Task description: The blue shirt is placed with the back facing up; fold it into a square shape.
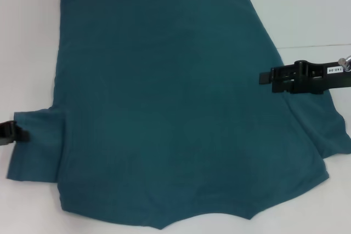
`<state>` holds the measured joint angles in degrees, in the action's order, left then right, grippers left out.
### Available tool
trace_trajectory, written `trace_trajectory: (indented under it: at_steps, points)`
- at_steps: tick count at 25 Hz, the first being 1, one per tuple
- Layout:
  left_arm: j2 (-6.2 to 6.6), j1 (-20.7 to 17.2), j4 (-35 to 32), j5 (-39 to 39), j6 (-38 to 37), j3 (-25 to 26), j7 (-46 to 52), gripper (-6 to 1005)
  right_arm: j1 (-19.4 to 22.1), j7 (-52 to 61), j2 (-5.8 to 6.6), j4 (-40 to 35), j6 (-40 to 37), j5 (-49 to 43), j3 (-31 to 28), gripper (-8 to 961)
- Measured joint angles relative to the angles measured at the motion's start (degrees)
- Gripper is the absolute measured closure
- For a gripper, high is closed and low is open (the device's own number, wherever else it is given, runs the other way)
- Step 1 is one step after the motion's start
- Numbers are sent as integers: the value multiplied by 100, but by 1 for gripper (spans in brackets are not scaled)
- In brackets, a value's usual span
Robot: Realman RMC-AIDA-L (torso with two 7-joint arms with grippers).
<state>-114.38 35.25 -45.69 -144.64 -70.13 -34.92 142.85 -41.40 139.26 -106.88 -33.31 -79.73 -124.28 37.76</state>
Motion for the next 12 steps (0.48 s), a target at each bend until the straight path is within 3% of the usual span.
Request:
trace_trajectory:
  at_steps: [12]
  points:
    - [8, 62, -424, -547, 30, -98, 549, 997, 0, 19, 0, 0, 2, 0, 3, 363]
